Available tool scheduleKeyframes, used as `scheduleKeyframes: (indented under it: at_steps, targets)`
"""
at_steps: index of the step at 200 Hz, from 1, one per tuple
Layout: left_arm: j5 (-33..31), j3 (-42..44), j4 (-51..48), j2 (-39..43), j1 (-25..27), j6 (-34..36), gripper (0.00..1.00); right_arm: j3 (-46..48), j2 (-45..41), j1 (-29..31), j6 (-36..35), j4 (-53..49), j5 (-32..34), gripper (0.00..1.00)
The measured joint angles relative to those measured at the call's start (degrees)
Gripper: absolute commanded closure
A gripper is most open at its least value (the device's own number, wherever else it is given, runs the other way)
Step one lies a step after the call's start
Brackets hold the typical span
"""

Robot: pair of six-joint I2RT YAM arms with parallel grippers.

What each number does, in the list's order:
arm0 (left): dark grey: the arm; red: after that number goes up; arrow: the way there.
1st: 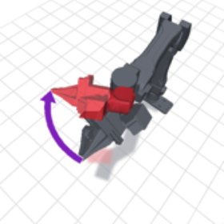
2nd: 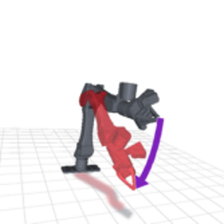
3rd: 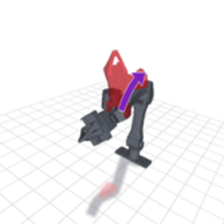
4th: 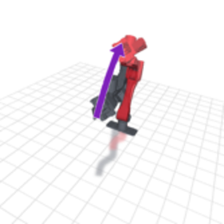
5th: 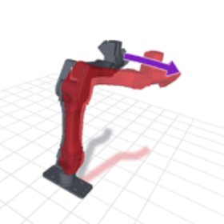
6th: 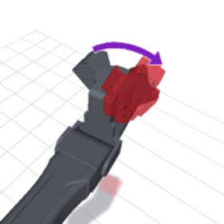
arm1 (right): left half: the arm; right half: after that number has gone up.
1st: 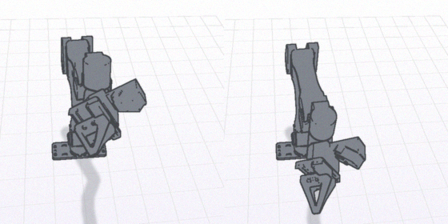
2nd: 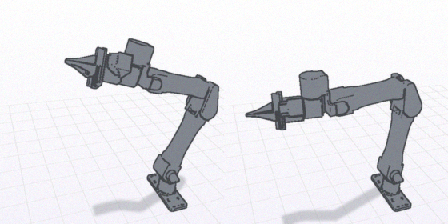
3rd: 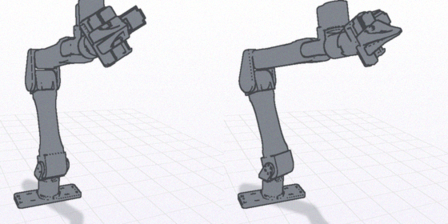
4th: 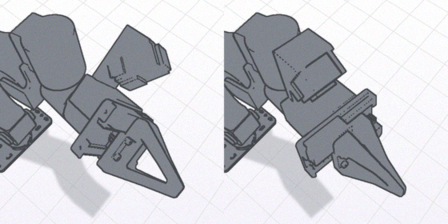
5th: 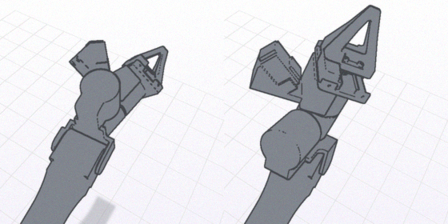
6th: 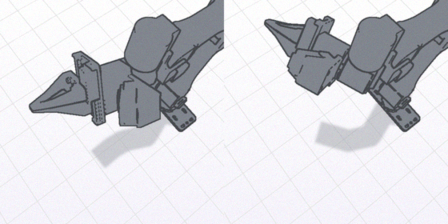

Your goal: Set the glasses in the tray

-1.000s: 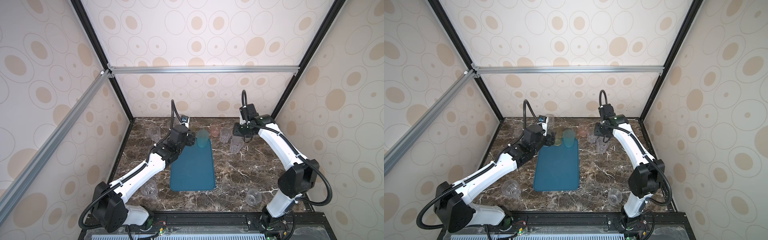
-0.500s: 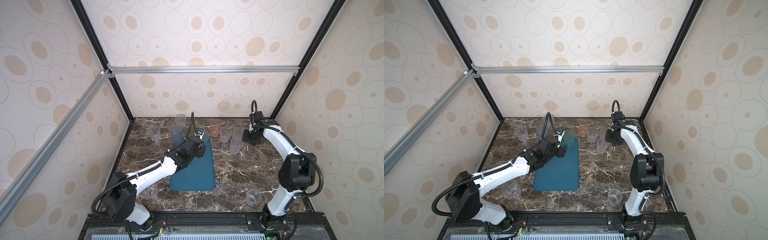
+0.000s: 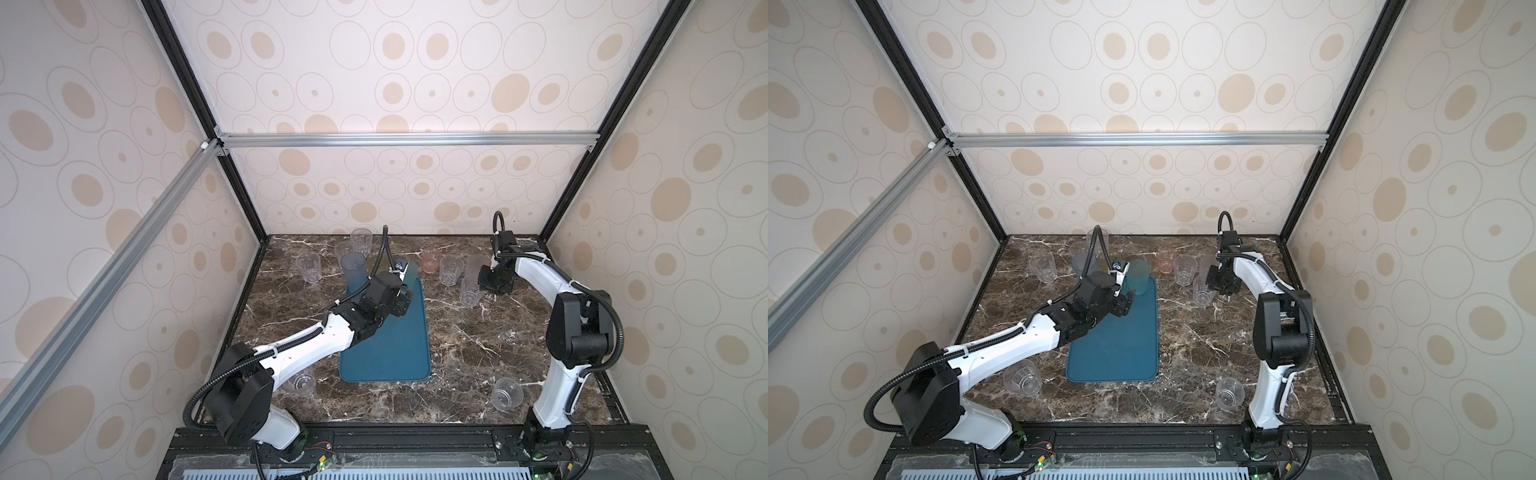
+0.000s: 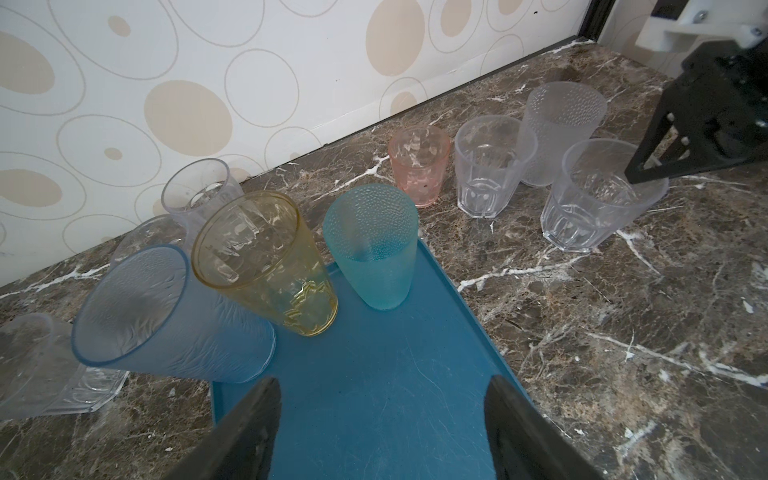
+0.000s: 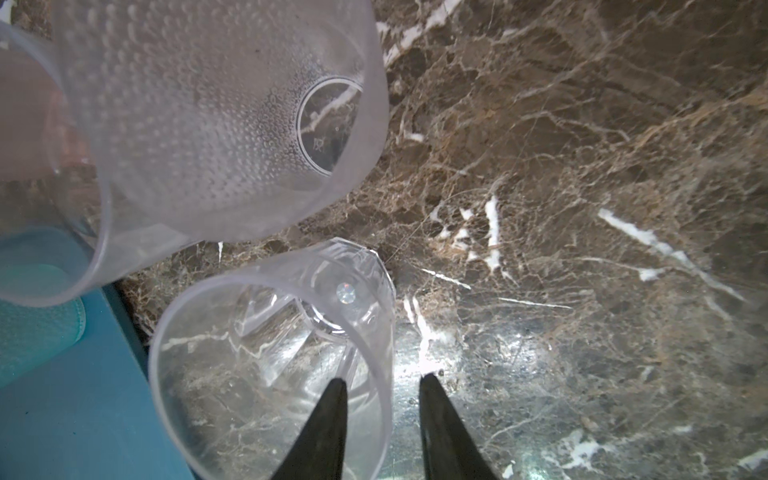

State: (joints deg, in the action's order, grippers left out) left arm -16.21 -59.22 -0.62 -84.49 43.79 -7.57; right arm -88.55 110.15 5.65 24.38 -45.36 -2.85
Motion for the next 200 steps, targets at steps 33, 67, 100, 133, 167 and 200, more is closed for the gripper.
scheduleKeyframes:
  at_steps: [33,67,100,133,167,200]
  targets:
    - [-1.2,0.2,0.0,0.5,0.0,0.8,0.22,0.3,0.0,0.0,-0.1,0.3,0.0,0.65]
    - [-2.6,0.4,0.0,1.1,0.0,1.5,0.22,-0.2,0.0,0.4,-0.5,-1.2,1.9,0.6]
    - [-3.9,0.5,0.0,1.8,-0.5,2.2,0.22,-4.8,-0.3,1.9,-0.9,-4.9,6.2,0.59]
    - [-4.4,0.7,-0.1,2.5,-1.6,2.5,0.22,-11.0,-1.1,4.9,-1.4,-6.9,8.7,0.58]
    - [-4.7,1.4,-0.3,3.8,-2.5,2.5,0.22,-13.5,-1.1,7.0,-1.3,-7.5,8.8,0.58]
    - [-4.7,2.7,-0.3,5.2,-3.4,2.5,0.22,-13.9,-0.6,7.2,-1.3,-8.3,8.2,0.58]
